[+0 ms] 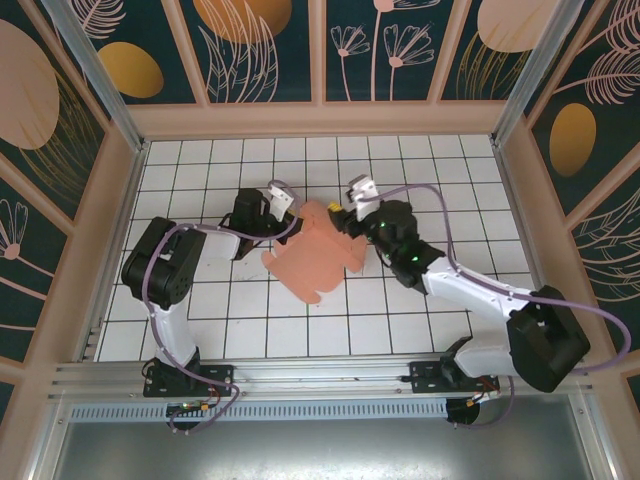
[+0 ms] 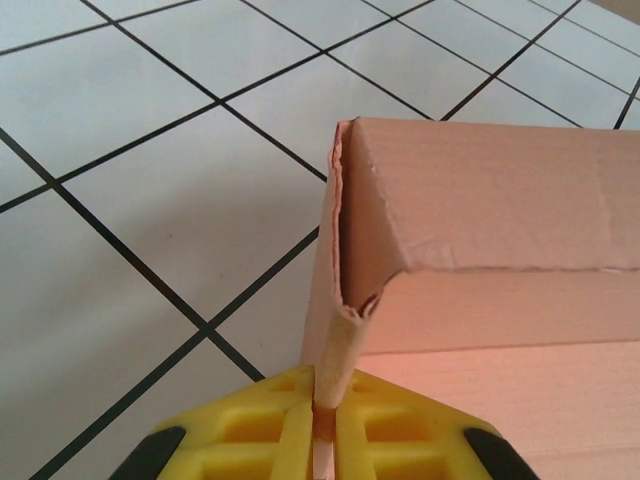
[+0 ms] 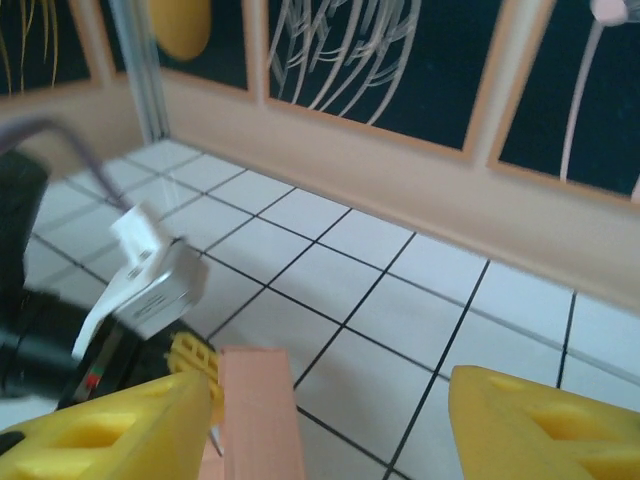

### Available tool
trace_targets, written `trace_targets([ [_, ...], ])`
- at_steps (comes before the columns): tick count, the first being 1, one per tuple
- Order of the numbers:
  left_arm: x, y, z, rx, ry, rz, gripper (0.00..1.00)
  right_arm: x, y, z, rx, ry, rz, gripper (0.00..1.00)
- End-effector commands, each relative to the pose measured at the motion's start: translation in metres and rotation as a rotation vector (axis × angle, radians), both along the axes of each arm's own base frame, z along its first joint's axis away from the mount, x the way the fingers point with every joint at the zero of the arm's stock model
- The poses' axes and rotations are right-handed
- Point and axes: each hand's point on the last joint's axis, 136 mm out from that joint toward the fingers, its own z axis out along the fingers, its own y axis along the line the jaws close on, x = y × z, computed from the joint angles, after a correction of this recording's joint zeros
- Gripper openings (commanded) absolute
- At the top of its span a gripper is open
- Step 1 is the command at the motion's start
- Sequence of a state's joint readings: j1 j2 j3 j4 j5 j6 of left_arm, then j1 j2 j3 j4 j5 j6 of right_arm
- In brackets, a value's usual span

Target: Fold the paper box

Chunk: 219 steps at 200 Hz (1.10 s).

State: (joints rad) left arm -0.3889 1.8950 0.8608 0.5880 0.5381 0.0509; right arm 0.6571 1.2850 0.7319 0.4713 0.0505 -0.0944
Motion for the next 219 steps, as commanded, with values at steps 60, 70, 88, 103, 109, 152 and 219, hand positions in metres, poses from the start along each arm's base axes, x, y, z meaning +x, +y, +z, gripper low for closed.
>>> trace_targets([
  [60,-0.019,-0.01,0.021,0.014,-0.131,0.061,0.12,0.033,0.034,-0.075,0.194,0.635,0.055,0.63],
  [70,-0.022,-0.009,0.017,0.017,-0.125,0.067,0.12,0.033,0.04,-0.082,0.2,0.667,0.079,0.64],
  [88,-0.027,-0.007,0.008,0.016,-0.104,0.071,0.12,0.038,0.039,-0.095,0.209,0.707,0.086,0.63],
  [103,-0.03,-0.006,0.001,0.016,-0.086,0.071,0.13,0.04,0.04,-0.106,0.204,0.737,0.089,0.63],
  [109,-0.03,-0.007,-0.001,0.016,-0.079,0.07,0.13,0.04,0.041,-0.111,0.201,0.749,0.095,0.62],
  [152,-0.032,-0.008,-0.011,0.018,-0.056,0.063,0.14,0.043,0.051,-0.132,0.191,0.801,0.125,0.61],
  [219,-0.033,-0.007,-0.028,0.035,-0.019,0.064,0.17,0.038,0.044,-0.168,0.094,0.863,0.082,0.57],
])
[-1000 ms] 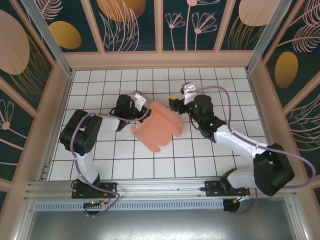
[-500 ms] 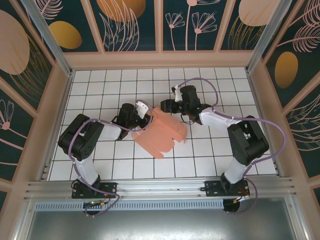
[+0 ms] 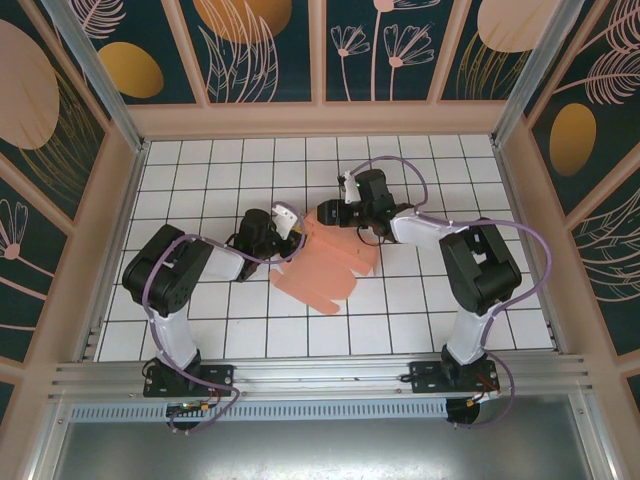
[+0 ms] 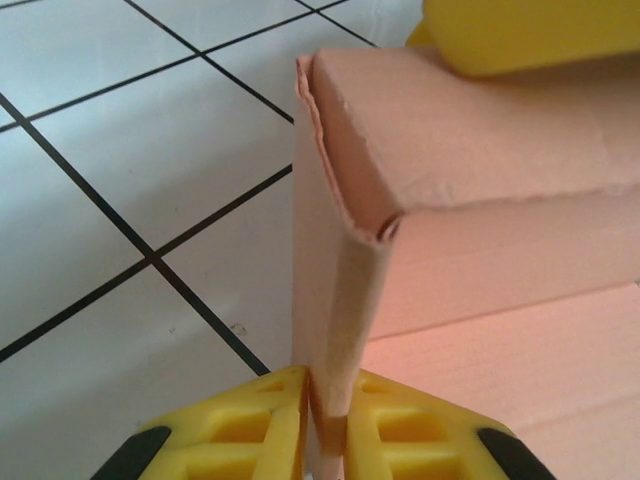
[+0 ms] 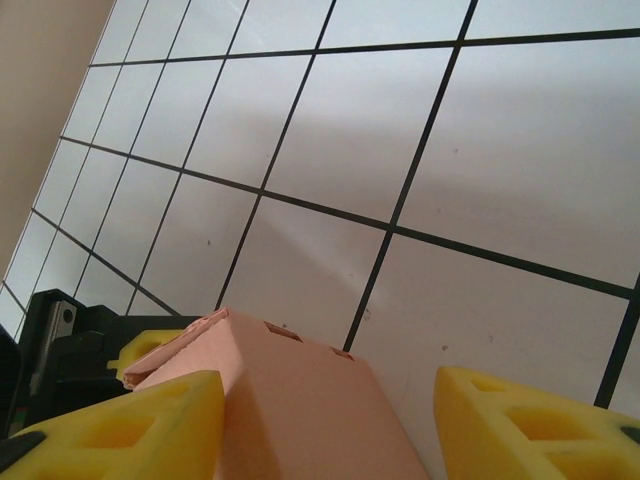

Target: Fold the paper box

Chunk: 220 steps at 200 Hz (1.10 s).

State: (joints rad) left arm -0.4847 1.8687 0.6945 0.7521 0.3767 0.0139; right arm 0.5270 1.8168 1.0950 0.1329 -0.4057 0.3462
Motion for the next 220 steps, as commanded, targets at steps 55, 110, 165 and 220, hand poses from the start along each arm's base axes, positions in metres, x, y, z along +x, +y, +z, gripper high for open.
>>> trace_targets([
  [55,0.016,-0.005,0.006,-0.036,-0.024,0.036,0.21,-0.015,-0.002,-0.034,-0.098,0.075,0.043,0.55],
  [110,0.021,-0.008,0.004,-0.042,-0.026,0.043,0.25,-0.019,-0.003,-0.039,-0.105,0.085,0.058,0.54],
  [165,0.022,-0.008,-0.005,-0.031,-0.002,0.043,0.25,-0.032,0.005,-0.053,-0.204,0.075,0.098,0.54],
  [220,0.022,-0.006,-0.005,-0.036,0.001,0.064,0.21,-0.035,0.001,-0.067,-0.311,0.057,0.092,0.54],
])
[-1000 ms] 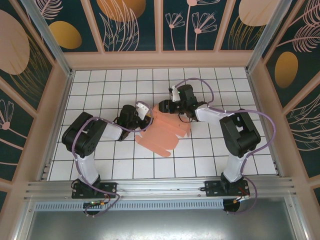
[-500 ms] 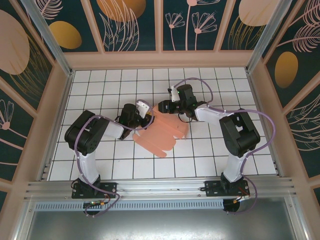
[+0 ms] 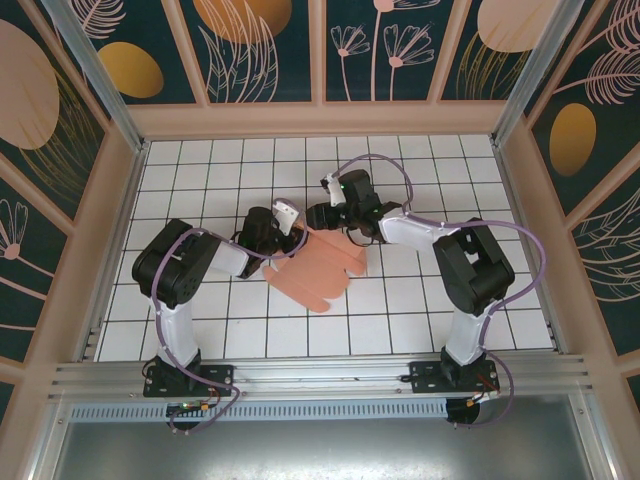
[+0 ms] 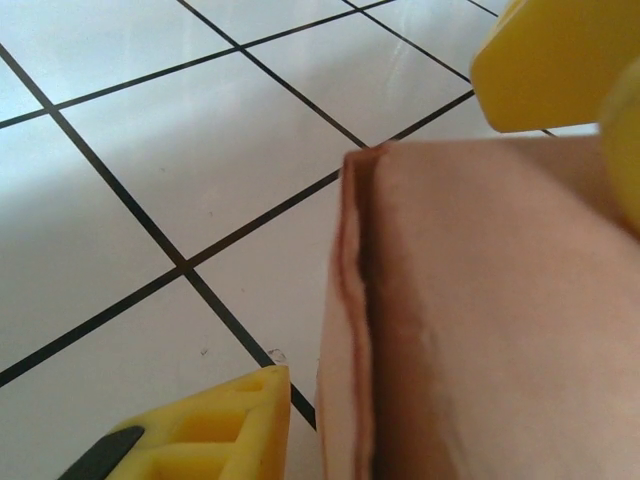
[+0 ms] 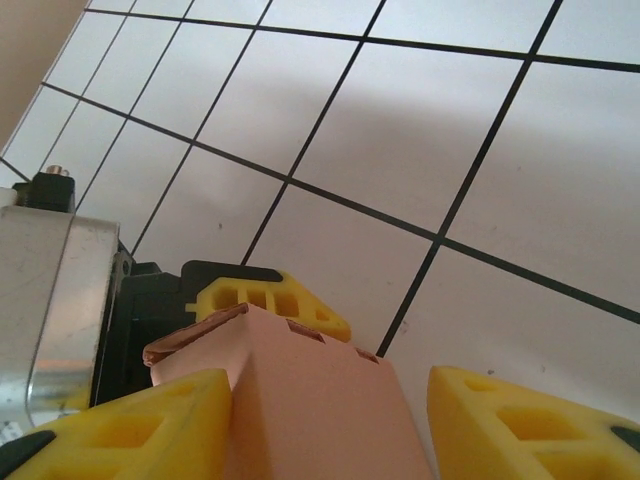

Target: Fold the paper box

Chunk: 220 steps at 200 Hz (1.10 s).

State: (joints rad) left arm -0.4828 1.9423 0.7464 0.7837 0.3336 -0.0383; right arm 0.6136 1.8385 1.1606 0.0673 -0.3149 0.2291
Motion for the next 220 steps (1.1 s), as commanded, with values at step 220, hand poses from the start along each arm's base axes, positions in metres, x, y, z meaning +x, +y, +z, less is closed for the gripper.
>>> trace_targets([
  [220,0.013,-0.01,-0.001,-0.133,0.016,0.057,0.0,-0.024,-0.014,-0.045,-0.029,0.169,0.007,0.54],
])
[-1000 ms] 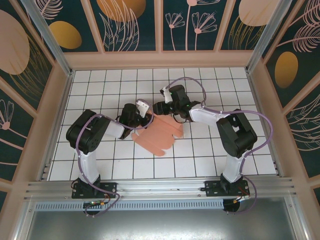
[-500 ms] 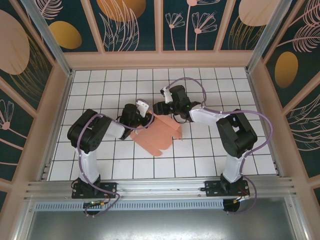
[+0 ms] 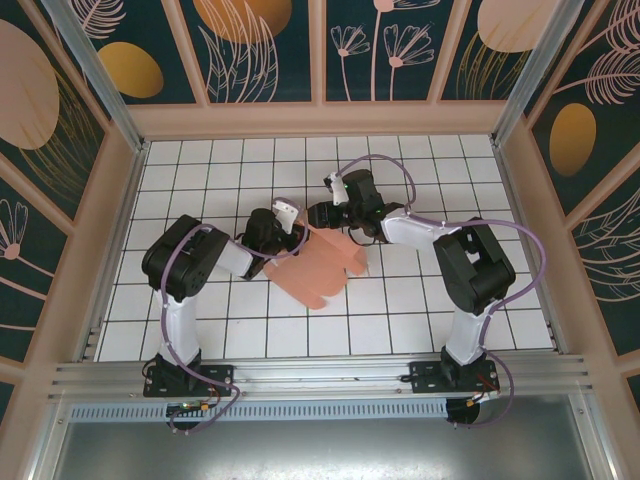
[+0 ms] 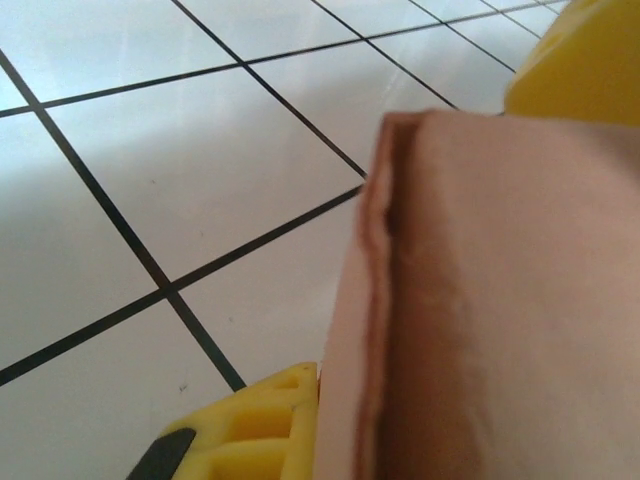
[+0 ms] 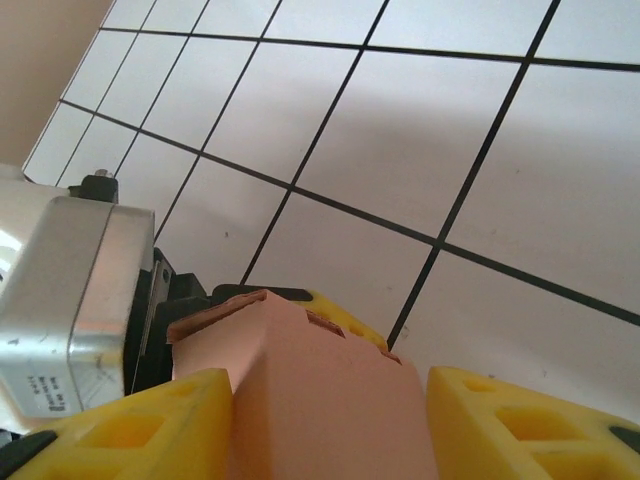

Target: Fold the paper box

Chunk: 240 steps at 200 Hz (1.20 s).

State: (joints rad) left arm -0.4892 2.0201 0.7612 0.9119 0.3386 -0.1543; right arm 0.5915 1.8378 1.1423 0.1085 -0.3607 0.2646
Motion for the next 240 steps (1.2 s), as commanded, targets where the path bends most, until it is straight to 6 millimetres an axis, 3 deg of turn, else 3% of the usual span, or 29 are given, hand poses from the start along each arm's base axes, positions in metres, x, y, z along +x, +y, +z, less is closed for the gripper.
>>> trace_targets([
  [1,0.005,-0.001,0.002,-0.032,-0.007,0.02,0.0,-0.027,-0.011,-0.046,-0.08,0.147,0.019,0.54],
  [24,0.003,-0.001,0.009,-0.069,-0.013,0.024,0.0,-0.025,-0.011,-0.042,-0.07,0.138,0.018,0.54],
  [52,0.005,-0.002,0.019,-0.125,-0.002,0.05,0.0,-0.02,-0.012,-0.022,-0.041,0.066,0.011,0.55],
  [102,0.005,-0.004,0.042,-0.239,0.019,0.068,0.0,-0.016,-0.034,0.043,0.113,-0.109,-0.073,0.58],
  [108,0.005,-0.004,0.045,-0.25,0.019,0.073,0.0,-0.009,-0.05,0.05,0.133,-0.13,-0.116,0.58],
  [153,0.012,-0.005,0.072,-0.374,0.076,0.121,0.0,-0.007,-0.108,0.096,0.258,-0.243,-0.297,0.57],
  [174,0.014,-0.007,0.086,-0.447,0.099,0.127,0.0,-0.011,-0.139,0.108,0.329,-0.267,-0.389,0.57],
  [208,0.018,-0.011,0.105,-0.563,0.148,0.14,0.0,-0.021,-0.182,0.103,0.353,-0.273,-0.483,0.56],
  [224,0.018,-0.013,0.116,-0.626,0.159,0.124,0.0,-0.028,-0.191,0.097,0.353,-0.261,-0.49,0.56],
  [240,0.017,-0.014,0.126,-0.678,0.159,0.115,0.0,-0.038,-0.187,0.094,0.375,-0.252,-0.457,0.56],
])
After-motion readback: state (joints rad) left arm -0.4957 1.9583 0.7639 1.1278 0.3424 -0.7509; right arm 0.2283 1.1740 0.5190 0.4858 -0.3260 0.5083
